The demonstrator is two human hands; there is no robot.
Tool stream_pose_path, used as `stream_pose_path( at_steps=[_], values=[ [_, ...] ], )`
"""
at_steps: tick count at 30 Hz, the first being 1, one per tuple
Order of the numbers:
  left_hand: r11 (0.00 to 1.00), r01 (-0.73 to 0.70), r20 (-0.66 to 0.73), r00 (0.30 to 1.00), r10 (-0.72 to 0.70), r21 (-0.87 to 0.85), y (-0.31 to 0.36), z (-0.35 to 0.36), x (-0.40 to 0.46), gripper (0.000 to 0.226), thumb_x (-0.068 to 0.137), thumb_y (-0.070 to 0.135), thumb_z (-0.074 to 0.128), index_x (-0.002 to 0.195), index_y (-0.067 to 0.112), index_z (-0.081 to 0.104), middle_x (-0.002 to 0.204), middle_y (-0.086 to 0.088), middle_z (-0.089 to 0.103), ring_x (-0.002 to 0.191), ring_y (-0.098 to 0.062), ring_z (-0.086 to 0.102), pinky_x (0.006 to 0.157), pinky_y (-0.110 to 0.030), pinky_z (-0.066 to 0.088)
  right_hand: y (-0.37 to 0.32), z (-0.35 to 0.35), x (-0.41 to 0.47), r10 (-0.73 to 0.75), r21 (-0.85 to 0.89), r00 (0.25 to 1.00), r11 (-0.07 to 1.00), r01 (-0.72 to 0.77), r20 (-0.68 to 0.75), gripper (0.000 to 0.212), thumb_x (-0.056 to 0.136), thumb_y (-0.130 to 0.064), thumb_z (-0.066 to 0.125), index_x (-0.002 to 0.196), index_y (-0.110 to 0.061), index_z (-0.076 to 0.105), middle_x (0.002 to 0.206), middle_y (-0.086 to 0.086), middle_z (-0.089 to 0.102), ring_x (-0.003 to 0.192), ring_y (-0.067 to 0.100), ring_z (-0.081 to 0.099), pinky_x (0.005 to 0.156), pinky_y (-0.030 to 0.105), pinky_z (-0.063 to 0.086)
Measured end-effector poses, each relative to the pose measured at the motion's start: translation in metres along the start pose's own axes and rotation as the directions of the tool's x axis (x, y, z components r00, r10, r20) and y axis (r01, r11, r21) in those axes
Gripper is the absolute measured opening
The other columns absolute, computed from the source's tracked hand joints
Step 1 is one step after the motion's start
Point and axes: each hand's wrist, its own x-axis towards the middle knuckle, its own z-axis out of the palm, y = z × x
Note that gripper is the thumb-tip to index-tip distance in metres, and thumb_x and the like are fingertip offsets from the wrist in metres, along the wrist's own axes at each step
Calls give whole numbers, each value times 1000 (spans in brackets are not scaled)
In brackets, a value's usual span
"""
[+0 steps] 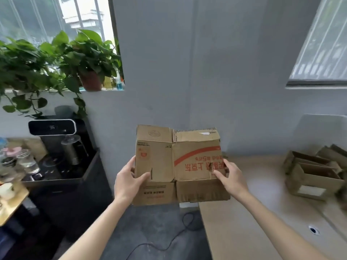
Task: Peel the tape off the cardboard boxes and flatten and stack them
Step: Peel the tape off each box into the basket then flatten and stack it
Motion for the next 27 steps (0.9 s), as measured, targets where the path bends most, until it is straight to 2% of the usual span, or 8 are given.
stream_pose_path(
  at_steps=[3, 7, 11, 14, 16, 18, 24, 27],
  values=[
    [999, -29, 77, 997, 31, -27, -2, 38, 40, 81, 78, 44, 85, 148, 47, 44, 90, 17, 65, 77, -9, 63, 66, -24, 53, 18, -6, 26, 71, -53, 997, 996, -72, -21, 54, 95, -37, 69, 143, -18, 53, 123, -3, 59, 107, 15, 58, 91, 36, 55],
    [998, -51, 180, 982, 56, -36, -1, 91, 83, 82, 79, 47, 84, 150, 43, 42, 95, 18, 64, 82, -7, 63, 70, -28, 56, 50, -14, 55, 148, -106, 987, 983, -153, -57, 49, 94, -36, 69, 139, -20, 56, 112, -6, 56, 99, 14, 60, 88, 35, 54],
    [999, -45, 282, 958, 50, -24, -4, 150, 114, 85, 79, 53, 82, 152, 39, 41, 98, 16, 64, 84, -7, 63, 75, -35, 60, 94, -21, 84, 228, -141, 970, 961, -239, -85, 48, 94, -38, 69, 139, -24, 56, 114, -8, 56, 98, 12, 57, 88, 34, 53],
    [999, -39, 347, 937, 42, -15, -11, 204, 137, 81, 79, 55, 81, 149, 41, 44, 93, 16, 64, 79, -6, 64, 70, -33, 60, 139, -22, 114, 267, -147, 958, 949, -280, -105, 48, 92, -37, 72, 136, -26, 59, 105, -13, 56, 94, 12, 59, 82, 30, 51],
    [999, -31, 387, 921, 34, -15, -17, 236, 149, 75, 79, 55, 80, 145, 45, 46, 89, 15, 63, 76, -5, 63, 65, -29, 58, 167, -21, 131, 288, -144, 953, 943, -299, -88, 45, 91, -35, 73, 134, -28, 61, 104, -17, 61, 98, 14, 63, 83, 32, 53],
    [1000, -10, 430, 903, 11, -4, -26, 281, 166, 69, 81, 54, 78, 142, 49, 46, 86, 14, 64, 75, -5, 63, 61, -24, 54, 207, -14, 160, 316, -143, 947, 936, -321, -54, 46, 91, -34, 73, 134, -29, 61, 115, -9, 68, 101, 14, 63, 88, 37, 55],
    [994, 88, 496, 861, -112, 71, -58, 407, 216, 62, 83, 48, 77, 130, 64, 41, 87, 18, 66, 75, 1, 63, 59, -22, 48, 311, 12, 246, 408, -185, 912, 900, -395, 37, 51, 91, -33, 73, 138, -27, 57, 119, -2, 66, 100, 17, 63, 88, 40, 54],
    [984, 142, 503, 847, -175, 104, -78, 456, 232, 51, 83, 44, 78, 117, 67, 48, 81, 18, 65, 76, 7, 62, 56, -18, 44, 352, 30, 284, 456, -212, 883, 879, -427, 110, 51, 90, -28, 74, 138, -21, 59, 120, 4, 66, 100, 21, 63, 88, 38, 52]
  ],
)
